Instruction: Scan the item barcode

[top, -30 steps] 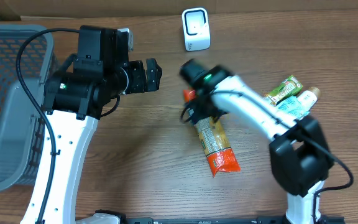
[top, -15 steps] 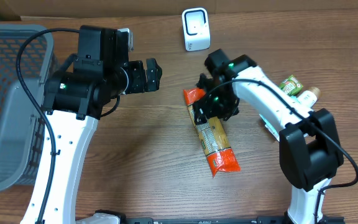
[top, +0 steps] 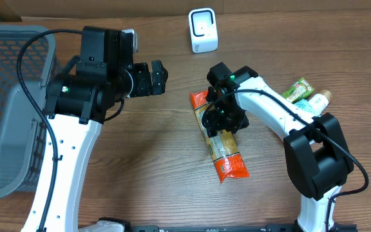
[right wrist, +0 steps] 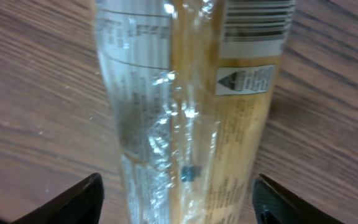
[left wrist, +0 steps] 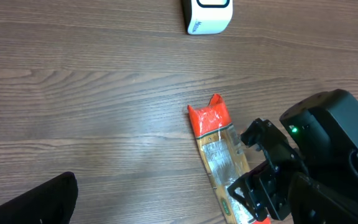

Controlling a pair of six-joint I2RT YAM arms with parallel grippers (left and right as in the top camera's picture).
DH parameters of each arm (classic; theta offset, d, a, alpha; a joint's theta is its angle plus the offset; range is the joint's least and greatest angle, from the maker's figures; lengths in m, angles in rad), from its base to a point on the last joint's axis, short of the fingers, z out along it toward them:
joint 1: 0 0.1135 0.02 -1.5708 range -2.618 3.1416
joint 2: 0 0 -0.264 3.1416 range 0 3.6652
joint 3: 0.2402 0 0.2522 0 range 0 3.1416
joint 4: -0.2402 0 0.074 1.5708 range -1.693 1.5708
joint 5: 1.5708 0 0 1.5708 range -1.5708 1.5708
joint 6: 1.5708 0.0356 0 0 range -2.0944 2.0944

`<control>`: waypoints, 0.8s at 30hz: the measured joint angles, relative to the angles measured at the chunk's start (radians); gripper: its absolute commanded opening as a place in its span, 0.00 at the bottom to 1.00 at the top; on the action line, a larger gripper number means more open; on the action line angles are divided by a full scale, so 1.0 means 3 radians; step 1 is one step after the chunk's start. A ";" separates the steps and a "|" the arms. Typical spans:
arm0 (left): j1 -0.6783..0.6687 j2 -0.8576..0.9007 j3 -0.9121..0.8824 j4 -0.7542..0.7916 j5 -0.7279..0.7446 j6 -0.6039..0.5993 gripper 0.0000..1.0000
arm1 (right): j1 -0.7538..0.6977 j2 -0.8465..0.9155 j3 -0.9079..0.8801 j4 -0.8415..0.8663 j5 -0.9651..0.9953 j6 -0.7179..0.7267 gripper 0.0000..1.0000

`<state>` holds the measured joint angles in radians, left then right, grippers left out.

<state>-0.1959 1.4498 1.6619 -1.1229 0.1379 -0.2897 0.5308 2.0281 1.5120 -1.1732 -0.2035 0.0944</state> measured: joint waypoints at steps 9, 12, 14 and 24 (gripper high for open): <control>0.0000 0.0000 0.0000 0.0001 0.0000 0.0000 1.00 | -0.0019 -0.0003 -0.0409 0.0388 0.0079 -0.0067 0.81; 0.0000 0.0000 0.0000 0.0000 0.0000 0.0000 1.00 | -0.0094 -0.0029 -0.0490 0.0490 -0.0038 -0.0148 0.82; 0.0000 0.0000 0.0000 0.0000 0.0000 0.0000 1.00 | -0.0167 -0.0038 -0.0505 0.0520 -0.0153 -0.0221 0.82; 0.0000 0.0000 0.0000 0.0000 0.0000 0.0000 1.00 | -0.0682 -0.0039 -0.0529 0.0605 -0.0858 -0.0655 0.85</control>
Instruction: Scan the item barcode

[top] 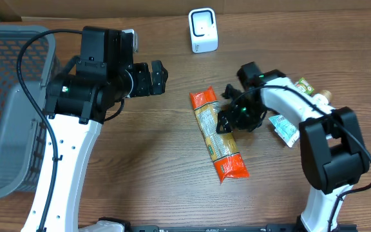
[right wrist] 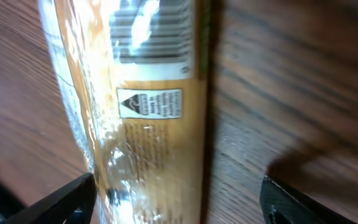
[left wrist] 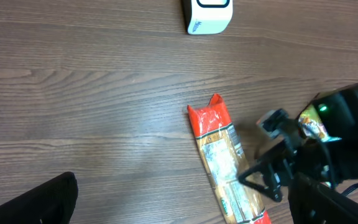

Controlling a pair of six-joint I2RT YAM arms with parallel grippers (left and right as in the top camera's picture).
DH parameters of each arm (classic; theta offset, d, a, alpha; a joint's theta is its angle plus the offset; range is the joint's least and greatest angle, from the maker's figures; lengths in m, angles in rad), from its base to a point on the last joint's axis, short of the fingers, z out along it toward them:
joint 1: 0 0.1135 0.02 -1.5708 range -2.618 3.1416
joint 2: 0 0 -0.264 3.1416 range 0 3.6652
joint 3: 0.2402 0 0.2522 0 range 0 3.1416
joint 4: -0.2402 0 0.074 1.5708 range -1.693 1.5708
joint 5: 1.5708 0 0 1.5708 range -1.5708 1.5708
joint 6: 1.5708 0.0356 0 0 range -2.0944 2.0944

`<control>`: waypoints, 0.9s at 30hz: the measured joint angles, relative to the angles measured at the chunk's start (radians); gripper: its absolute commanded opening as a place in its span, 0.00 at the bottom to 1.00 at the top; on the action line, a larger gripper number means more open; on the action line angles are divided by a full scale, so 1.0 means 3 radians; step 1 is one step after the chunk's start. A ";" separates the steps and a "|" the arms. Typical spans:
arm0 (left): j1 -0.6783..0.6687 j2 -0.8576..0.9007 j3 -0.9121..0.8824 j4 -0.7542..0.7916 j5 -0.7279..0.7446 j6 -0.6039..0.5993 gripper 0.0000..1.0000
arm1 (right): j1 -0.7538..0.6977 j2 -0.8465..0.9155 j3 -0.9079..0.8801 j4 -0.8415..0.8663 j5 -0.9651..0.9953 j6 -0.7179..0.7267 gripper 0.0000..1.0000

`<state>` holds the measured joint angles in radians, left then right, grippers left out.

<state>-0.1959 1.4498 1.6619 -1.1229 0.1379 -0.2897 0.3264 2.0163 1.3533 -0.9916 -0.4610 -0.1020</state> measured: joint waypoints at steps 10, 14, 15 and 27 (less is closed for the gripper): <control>0.0000 0.0000 0.0000 0.0000 0.0000 0.0000 1.00 | 0.0031 0.0050 -0.0209 0.0418 -0.0448 -0.0009 0.51; 0.0000 0.0000 0.0000 0.0000 0.0000 0.0000 1.00 | 0.0039 0.0075 -0.0296 0.0514 -0.0507 0.0047 0.22; 0.0000 0.0000 0.0000 0.0000 0.0000 0.0000 1.00 | 0.0046 0.0085 -0.0308 0.0511 -0.0532 0.0055 0.16; 0.0000 0.0000 0.0000 0.0000 0.0000 0.0000 1.00 | 0.0050 0.0104 -0.0090 -0.0038 -0.0512 0.0050 0.04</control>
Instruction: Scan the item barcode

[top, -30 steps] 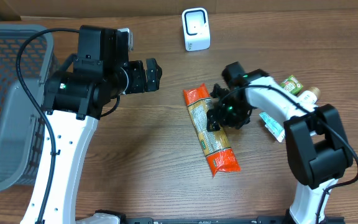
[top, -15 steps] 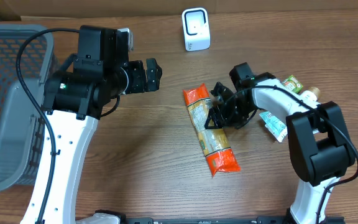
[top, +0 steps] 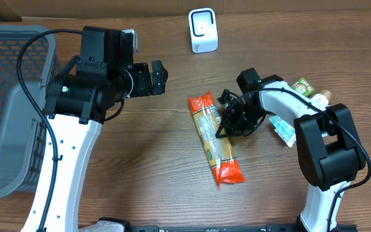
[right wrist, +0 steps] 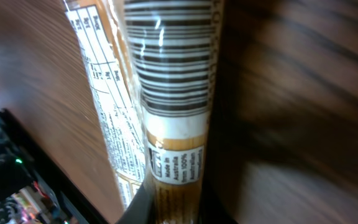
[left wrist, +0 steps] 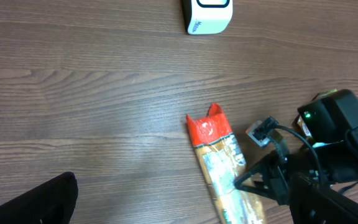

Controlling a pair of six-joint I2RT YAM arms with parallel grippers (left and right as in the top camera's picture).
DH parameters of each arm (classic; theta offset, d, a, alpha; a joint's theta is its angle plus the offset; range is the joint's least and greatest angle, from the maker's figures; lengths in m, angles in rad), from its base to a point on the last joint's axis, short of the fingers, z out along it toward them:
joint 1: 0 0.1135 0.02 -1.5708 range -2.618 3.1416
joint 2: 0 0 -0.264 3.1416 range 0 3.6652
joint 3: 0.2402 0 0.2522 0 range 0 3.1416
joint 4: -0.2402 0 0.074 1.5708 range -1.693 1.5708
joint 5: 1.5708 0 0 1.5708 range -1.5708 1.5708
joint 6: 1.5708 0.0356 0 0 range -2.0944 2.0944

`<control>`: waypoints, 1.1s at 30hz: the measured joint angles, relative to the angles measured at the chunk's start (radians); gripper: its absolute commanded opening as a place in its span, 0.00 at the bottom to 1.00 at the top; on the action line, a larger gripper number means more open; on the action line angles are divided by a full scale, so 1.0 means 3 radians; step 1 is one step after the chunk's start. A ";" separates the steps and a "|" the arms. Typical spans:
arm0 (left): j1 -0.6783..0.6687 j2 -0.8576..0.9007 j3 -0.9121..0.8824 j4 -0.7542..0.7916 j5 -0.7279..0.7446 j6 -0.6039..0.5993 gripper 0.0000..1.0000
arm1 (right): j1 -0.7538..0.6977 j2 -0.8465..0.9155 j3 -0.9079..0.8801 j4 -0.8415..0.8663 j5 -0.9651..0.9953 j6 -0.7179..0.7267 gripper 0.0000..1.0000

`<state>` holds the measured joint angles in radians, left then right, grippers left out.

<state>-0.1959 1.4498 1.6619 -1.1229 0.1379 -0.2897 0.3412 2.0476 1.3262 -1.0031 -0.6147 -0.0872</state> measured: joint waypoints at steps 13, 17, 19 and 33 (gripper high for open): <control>0.0000 0.0000 0.0000 0.0000 0.0000 0.0000 1.00 | 0.0612 -0.0857 0.0598 -0.0823 0.2696 0.1105 0.04; 0.0000 0.0000 0.0000 0.0000 0.0000 0.0000 1.00 | 0.1035 -0.0776 0.0444 -0.0477 0.3108 0.1325 0.12; 0.0000 0.0000 0.0000 0.0000 0.0000 0.0000 1.00 | 0.1174 -0.0656 0.0340 -0.0323 0.3190 0.1371 0.26; 0.0000 0.0000 0.0000 0.0001 0.0000 0.0000 0.99 | 0.1471 -0.0440 0.0262 -0.0240 0.2843 0.1275 0.68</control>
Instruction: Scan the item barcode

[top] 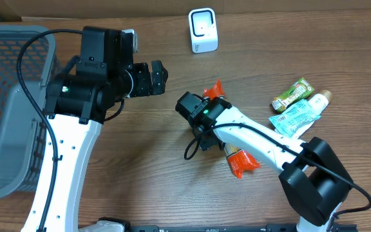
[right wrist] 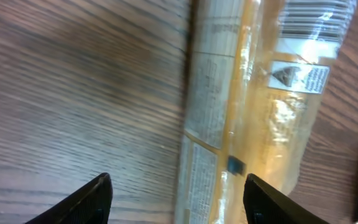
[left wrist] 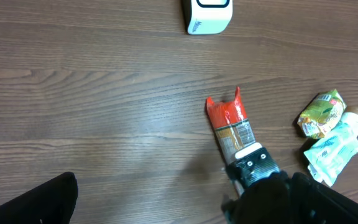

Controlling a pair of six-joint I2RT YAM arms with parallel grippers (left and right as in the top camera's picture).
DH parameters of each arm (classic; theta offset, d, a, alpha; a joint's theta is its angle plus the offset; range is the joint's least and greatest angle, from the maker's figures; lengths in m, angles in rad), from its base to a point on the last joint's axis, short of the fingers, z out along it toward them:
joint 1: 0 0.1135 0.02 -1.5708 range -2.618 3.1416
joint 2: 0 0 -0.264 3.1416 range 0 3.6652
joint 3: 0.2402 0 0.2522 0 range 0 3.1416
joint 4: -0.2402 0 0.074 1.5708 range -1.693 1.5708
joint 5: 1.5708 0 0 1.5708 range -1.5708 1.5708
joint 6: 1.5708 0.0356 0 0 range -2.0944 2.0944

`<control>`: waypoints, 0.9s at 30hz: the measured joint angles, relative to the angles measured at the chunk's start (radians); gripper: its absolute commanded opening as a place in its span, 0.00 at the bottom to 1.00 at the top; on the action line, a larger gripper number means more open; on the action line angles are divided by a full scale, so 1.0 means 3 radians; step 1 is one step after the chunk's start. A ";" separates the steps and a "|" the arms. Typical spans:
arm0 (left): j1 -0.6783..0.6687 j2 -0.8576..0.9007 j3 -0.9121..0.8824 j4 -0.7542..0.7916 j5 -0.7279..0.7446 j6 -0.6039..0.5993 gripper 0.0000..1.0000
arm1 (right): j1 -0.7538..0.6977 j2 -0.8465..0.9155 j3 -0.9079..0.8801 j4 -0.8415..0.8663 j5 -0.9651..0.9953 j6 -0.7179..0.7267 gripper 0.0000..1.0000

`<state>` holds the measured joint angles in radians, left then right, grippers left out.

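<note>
The long pasta packet (top: pixel 232 138), clear with orange-red ends, lies slantwise on the table, and its barcode (left wrist: pixel 241 132) shows face up near the far red end. My right gripper (right wrist: pixel 179 196) hangs open low over the packet's (right wrist: pixel 253 118) left edge, nothing gripped; one finger (right wrist: pixel 95 196) is over bare wood. The white scanner (top: pixel 203 30) stands at the back edge, well beyond the packet. My left gripper (top: pixel 161 77) is open and raised to the left of the packet, looking down at it.
A grey mesh basket (top: pixel 5 109) stands at the far left. At the right lie a green snack packet (top: pixel 292 93), a white tube (top: pixel 319 98) and a pale blue-green sachet (top: pixel 292 120). The right arm's link (top: pixel 256 138) crosses over the packet.
My right gripper was low against the packet's right edge; now it is open over its left side. The packet lies further right, turned, with its barcode showing in the left wrist view.
My right gripper stood open over the packet's middle. Then it was at the packet's right side, then low against that edge with the packet nudged slightly left. Now the gripper is on the left and the packet has shifted right. The left arm stayed put.
</note>
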<state>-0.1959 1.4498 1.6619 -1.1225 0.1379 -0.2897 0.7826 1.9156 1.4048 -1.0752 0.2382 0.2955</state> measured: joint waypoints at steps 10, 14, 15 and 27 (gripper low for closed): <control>0.0000 0.0000 0.0000 -0.0001 0.0000 0.0000 1.00 | -0.0931 -0.0220 0.0242 -0.0175 -0.0529 -0.0366 1.00; 0.0000 0.0000 0.0000 -0.0001 0.0000 0.0001 1.00 | -0.1165 -0.0239 0.0170 -0.0094 -0.1027 -0.0754 1.00; 0.0000 0.0000 0.0000 -0.0001 0.0000 0.0000 1.00 | -0.1186 -0.0239 0.0112 -0.0057 -0.1130 -0.0835 1.00; 0.0000 0.0000 0.0000 0.0000 0.0000 0.0000 0.99 | -0.1179 -0.0191 -0.0839 0.0885 -0.1520 -0.1132 1.00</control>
<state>-0.1959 1.4498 1.6619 -1.1225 0.1379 -0.2897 0.4290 1.8584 1.1530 -0.8097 -0.2176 -0.0441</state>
